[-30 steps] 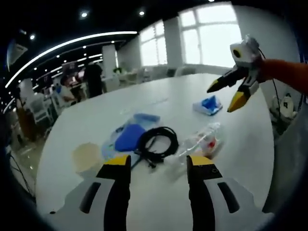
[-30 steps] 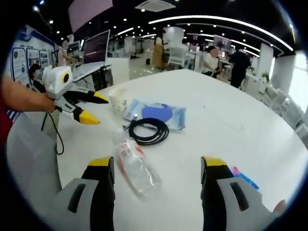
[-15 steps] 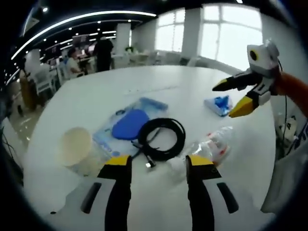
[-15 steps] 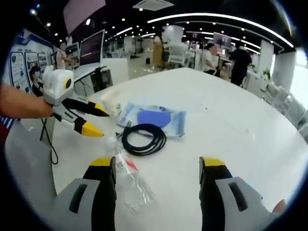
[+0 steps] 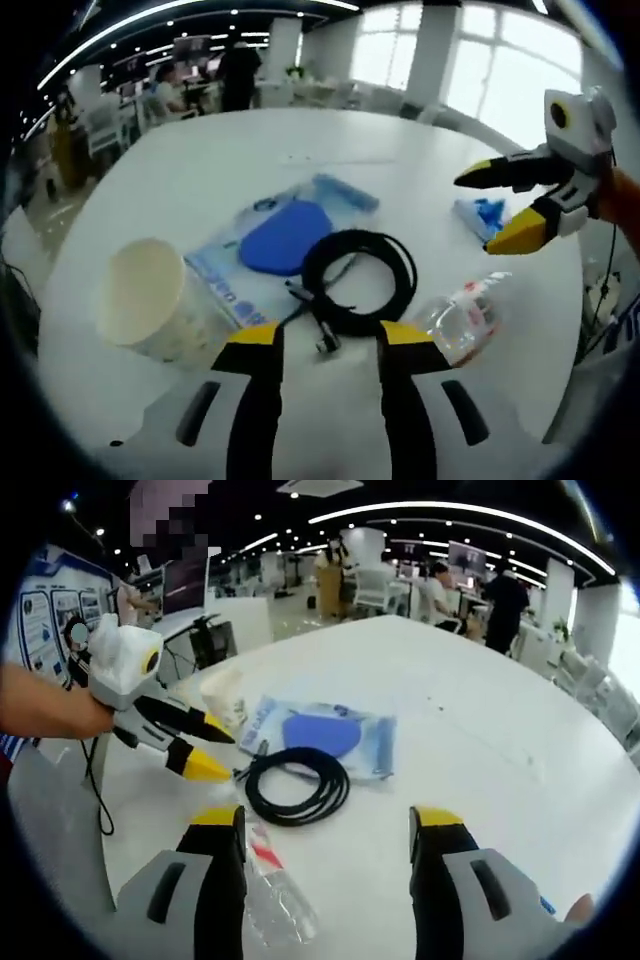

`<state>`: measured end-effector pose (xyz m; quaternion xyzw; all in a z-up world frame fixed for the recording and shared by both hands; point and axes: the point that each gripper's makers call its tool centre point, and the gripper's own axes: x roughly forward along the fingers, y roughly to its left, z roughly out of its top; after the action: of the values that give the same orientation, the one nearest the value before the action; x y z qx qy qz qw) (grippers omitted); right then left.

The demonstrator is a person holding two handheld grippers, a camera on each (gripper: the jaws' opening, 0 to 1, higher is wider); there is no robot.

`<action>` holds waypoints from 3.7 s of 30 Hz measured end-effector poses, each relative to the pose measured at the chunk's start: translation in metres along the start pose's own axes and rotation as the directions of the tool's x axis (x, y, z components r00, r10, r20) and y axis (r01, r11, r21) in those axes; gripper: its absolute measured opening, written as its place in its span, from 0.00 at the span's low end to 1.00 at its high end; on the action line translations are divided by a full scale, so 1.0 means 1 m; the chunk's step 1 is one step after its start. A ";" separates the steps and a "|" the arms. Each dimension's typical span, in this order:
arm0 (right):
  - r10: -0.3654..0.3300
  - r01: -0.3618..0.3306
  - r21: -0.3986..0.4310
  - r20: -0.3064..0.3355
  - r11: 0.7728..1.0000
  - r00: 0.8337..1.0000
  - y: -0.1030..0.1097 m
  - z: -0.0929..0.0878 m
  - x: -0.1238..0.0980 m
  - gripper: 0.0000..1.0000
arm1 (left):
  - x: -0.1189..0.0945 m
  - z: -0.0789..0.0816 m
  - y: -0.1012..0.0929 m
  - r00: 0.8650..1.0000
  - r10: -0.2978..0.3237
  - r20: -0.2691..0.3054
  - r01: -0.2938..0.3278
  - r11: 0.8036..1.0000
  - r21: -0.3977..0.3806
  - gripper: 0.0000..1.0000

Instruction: Arrange the tabletop items into an orderly group along one side of the table until the central work area is clear of visible clutter.

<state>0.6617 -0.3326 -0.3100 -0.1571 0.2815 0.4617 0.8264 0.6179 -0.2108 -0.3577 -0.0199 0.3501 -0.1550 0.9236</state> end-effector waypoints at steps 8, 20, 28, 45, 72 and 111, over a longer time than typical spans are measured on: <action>-0.007 0.007 -0.001 -0.019 1.000 1.000 -0.002 0.002 0.019 0.63 | 0.009 -0.001 0.003 1.000 0.015 -0.015 -0.016 0.999 -0.028 0.34; -0.021 0.024 0.049 -0.063 0.998 0.998 -0.005 -0.007 0.044 0.53 | 0.021 -0.004 0.001 0.999 0.015 -0.039 -0.017 0.998 -0.064 0.31; -0.012 0.022 0.099 -0.101 0.995 0.995 -0.003 -0.013 0.061 0.47 | 0.025 -0.005 0.002 0.999 0.015 -0.045 -0.019 0.997 -0.076 0.28; -0.023 0.050 0.148 -0.177 0.988 0.984 0.005 -0.025 0.083 0.37 | 0.027 -0.006 0.003 0.998 0.012 -0.063 -0.017 0.996 -0.085 0.24; -0.055 0.106 0.206 -0.238 0.973 0.970 0.003 -0.038 0.087 0.21 | 0.037 -0.011 0.001 0.993 0.022 -0.112 -0.035 0.993 -0.117 0.21; -0.060 0.115 0.254 -0.216 0.960 0.975 0.003 -0.033 0.082 0.09 | 0.031 -0.007 0.005 0.991 0.059 -0.119 -0.073 0.991 -0.116 0.12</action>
<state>0.6824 -0.2925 -0.3863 -0.1046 0.4173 0.3641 0.8261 0.6363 -0.2152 -0.3837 -0.0549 0.4119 -0.1038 0.9036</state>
